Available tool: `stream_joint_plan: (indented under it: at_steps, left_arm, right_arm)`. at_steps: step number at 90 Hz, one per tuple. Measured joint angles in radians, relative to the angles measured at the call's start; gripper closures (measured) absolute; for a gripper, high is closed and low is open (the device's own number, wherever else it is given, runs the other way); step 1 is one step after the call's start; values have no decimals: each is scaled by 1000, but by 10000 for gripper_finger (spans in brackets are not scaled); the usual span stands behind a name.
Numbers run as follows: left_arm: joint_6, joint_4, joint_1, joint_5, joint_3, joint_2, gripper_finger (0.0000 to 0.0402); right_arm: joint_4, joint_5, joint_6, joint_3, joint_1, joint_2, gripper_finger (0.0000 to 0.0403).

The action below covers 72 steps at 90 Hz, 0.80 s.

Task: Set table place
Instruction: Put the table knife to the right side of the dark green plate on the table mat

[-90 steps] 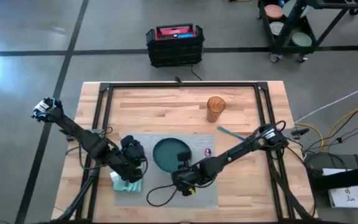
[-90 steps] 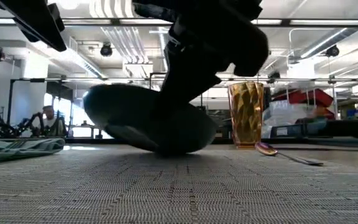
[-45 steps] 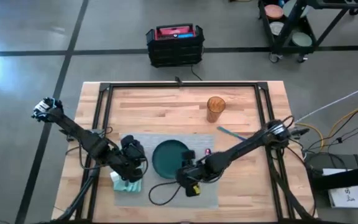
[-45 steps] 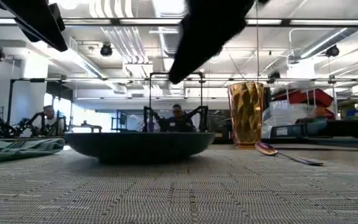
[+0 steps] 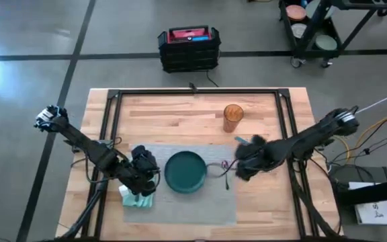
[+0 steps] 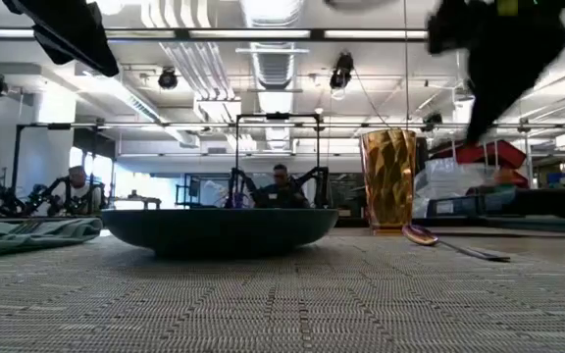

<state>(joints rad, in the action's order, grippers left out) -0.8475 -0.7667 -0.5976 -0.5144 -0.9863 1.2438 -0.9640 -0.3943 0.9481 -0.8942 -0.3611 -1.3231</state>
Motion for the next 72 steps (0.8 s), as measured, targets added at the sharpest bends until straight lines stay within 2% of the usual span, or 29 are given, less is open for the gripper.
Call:
stream_joint_plan:
  at_steps: [11,22,47,72]
  left_arm:
    - [0,7,0,-2,0,0,364]
    - [0,14,0,-3,0,0,364]
    - [0,17,0,-3,0,0,364]
    - [1,18,0,-3,0,0,364]
  right_arm:
    - [4,-20,227,161,52,104,247]
    - [16,-25,344,269,112,149,261]
    - [154,3,240,394,183,151,290]
    - [214,0,205,456,196,141,281]
